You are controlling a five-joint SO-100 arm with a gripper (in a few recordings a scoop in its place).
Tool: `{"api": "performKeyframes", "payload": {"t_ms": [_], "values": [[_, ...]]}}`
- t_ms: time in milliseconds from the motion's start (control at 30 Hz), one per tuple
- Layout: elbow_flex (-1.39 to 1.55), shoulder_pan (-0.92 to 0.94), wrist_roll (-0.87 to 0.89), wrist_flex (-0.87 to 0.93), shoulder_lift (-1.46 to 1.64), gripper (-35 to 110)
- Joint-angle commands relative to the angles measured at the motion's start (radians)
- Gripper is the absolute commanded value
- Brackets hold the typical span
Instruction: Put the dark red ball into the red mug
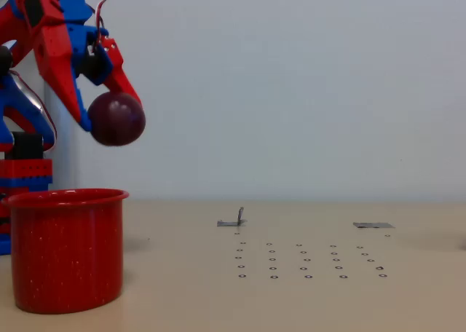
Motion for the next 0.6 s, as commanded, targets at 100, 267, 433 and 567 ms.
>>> {"api": "performKeyframes", "payload": {"t_ms": [100, 267, 433, 567], "values": [[0.058, 0.127, -0.118, -0.130, 0.089, 23], [0.146, 0.222, -0.199, -0.273, 0.086, 23], [0.229, 0.284, -0.262, -0.423, 0.058, 23], [0.307, 0.310, -0.310, -0.557, 0.025, 23]]}}
